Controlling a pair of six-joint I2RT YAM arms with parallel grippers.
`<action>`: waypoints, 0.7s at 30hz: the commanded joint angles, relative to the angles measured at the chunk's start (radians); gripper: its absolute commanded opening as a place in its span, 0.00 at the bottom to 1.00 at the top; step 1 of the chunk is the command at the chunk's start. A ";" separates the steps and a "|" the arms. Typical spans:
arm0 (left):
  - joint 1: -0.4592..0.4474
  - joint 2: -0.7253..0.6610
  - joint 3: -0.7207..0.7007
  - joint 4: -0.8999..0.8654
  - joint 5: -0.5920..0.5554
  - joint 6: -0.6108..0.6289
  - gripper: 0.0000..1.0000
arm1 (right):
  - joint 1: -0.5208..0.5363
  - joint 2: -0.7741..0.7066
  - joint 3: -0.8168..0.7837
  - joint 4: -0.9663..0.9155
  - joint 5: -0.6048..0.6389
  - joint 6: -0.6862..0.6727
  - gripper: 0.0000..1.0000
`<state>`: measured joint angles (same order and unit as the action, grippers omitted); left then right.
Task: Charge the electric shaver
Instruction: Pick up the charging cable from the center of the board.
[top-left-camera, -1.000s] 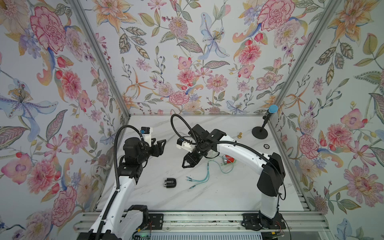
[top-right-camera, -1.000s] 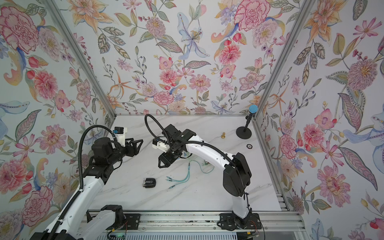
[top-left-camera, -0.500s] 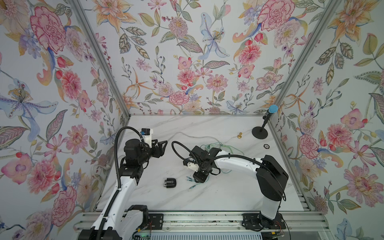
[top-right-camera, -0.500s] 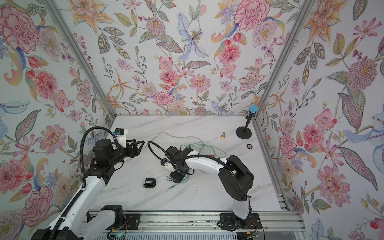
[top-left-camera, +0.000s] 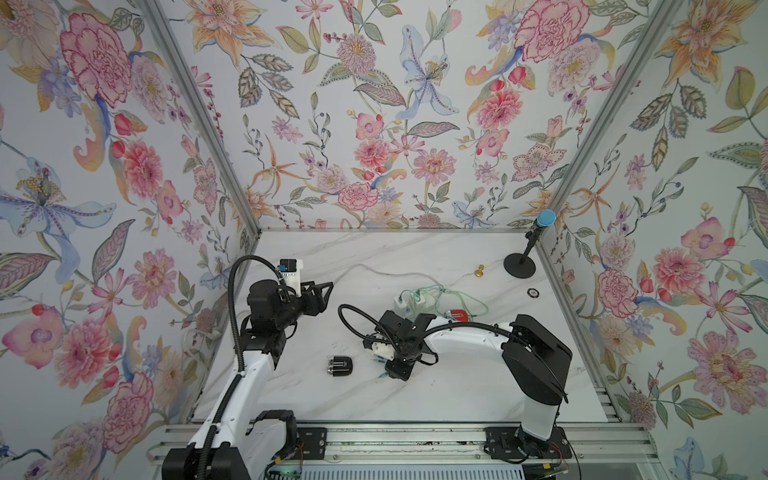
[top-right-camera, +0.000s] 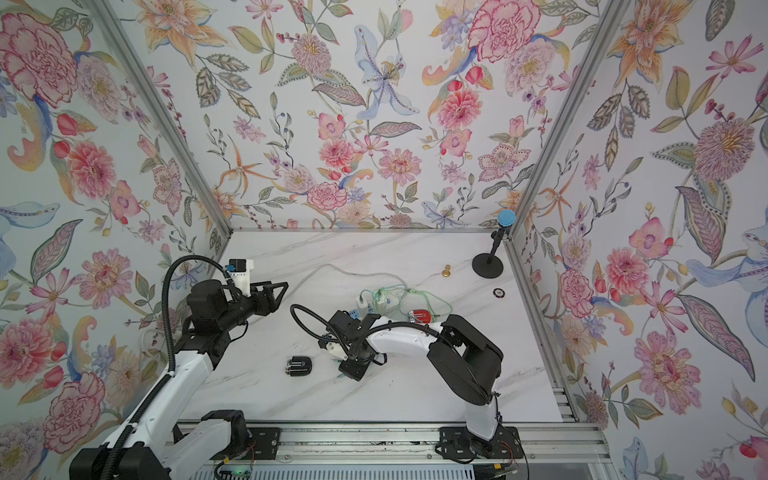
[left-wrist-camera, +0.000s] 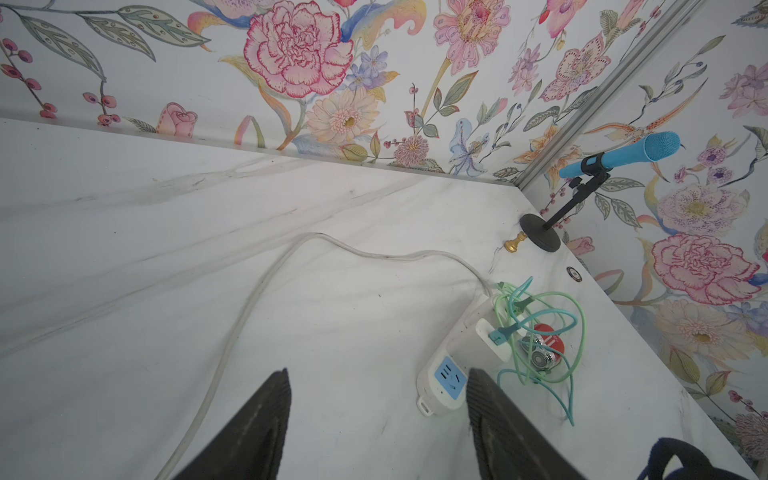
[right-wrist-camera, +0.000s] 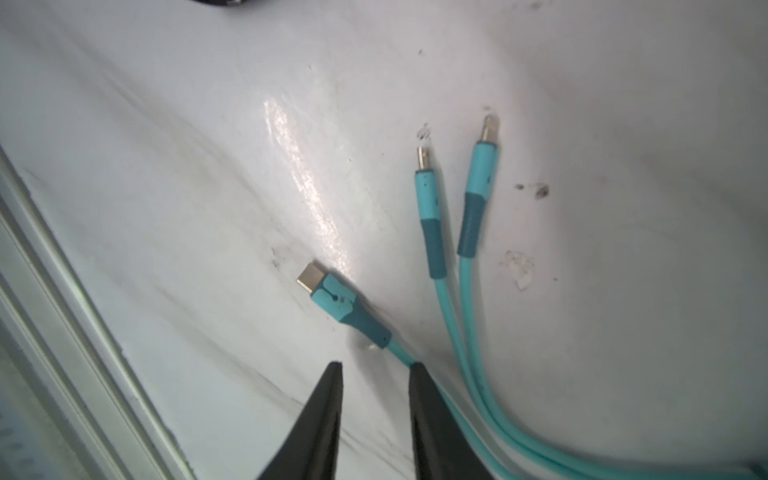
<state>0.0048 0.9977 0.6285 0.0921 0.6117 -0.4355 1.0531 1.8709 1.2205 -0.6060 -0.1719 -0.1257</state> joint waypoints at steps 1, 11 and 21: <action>0.016 0.002 -0.007 0.027 0.029 -0.013 0.70 | 0.013 -0.001 0.000 0.032 0.056 -0.054 0.35; 0.031 -0.005 -0.007 0.004 0.026 0.000 0.70 | 0.049 0.031 -0.020 0.063 0.101 -0.076 0.34; 0.038 -0.029 -0.025 -0.008 0.023 -0.002 0.70 | 0.052 0.076 -0.055 0.125 0.085 -0.047 0.28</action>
<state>0.0284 0.9890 0.6231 0.0898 0.6250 -0.4347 1.1030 1.8915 1.1961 -0.4908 -0.0853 -0.1761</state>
